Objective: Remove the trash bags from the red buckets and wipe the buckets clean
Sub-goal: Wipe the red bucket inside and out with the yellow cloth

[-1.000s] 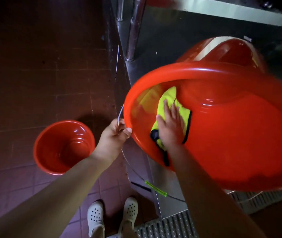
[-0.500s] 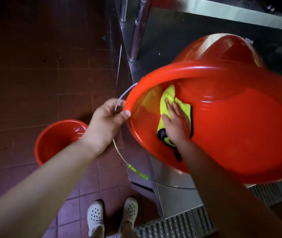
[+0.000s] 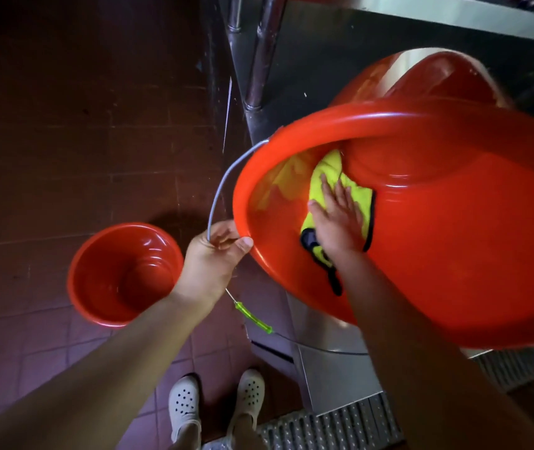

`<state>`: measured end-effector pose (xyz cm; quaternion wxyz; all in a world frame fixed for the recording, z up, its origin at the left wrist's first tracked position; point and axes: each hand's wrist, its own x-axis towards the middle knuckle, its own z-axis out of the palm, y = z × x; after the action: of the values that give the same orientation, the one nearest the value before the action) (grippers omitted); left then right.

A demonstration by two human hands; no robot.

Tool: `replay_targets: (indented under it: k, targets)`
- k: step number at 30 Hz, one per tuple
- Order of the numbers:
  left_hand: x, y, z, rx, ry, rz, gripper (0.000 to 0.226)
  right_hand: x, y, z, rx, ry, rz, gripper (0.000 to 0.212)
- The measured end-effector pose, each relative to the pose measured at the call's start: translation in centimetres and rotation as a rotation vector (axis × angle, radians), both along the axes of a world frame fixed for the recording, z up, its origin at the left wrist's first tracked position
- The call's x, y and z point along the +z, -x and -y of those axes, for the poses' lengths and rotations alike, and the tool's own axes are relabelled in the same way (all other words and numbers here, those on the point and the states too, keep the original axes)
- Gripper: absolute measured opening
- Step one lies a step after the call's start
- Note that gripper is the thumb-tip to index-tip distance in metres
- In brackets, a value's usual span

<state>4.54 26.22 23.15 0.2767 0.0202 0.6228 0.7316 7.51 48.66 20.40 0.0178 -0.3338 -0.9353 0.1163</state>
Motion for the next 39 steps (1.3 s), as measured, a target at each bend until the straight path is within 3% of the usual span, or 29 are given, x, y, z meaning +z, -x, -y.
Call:
replay_targets:
  k: [2, 5, 10, 15, 19, 22, 28, 32, 36, 39]
  targets:
    - [0.2, 0.5, -0.1, 0.014, 0.010, 0.023, 0.011, -0.2, -1.7, 4.5, 0.082, -0.028, -0.131, 0.064]
    - [0.5, 0.9, -0.3, -0.018, 0.046, -0.053, 0.010, 0.1, -4.4, 9.5, 0.178, 0.102, -0.222, 0.066]
    - [1.1, 1.7, -0.3, -0.072, 0.084, -0.111, 0.015, 0.8, -5.3, 8.4, 0.251, 0.201, -0.235, 0.065]
    - [3.6, 3.9, 0.3, -0.104, 0.033, -0.245, 0.018, 1.0, -2.4, 1.4, 0.150, 0.047, -0.074, 0.069]
    - [6.6, 5.5, 0.3, -0.064, -0.058, -0.266, 0.021, 2.0, -0.4, -5.2, 0.068, 0.085, 0.179, 0.059]
    - [7.4, 6.1, 0.0, -0.039, -0.090, -0.269, 0.020, 1.8, 0.0, -6.6, 0.032, 0.093, 0.251, 0.057]
    - [3.3, 3.0, 1.1, 0.068, -0.102, -0.023, 0.028, 1.4, 0.8, -5.4, -0.013, 0.065, 0.275, 0.057]
    - [2.5, 2.3, 0.8, 0.090, -0.083, 0.016, 0.021, 0.8, 0.3, -0.8, -0.024, 0.066, 0.126, 0.061]
    - [2.8, 2.5, 0.3, 0.104, -0.081, -0.051, 0.021, 0.6, -2.9, 7.4, 0.148, -0.005, -0.161, 0.066]
    - [3.4, 2.4, 0.1, 0.103, -0.079, -0.103, 0.023, 0.7, -5.0, 10.5, 0.247, 0.052, -0.201, 0.065]
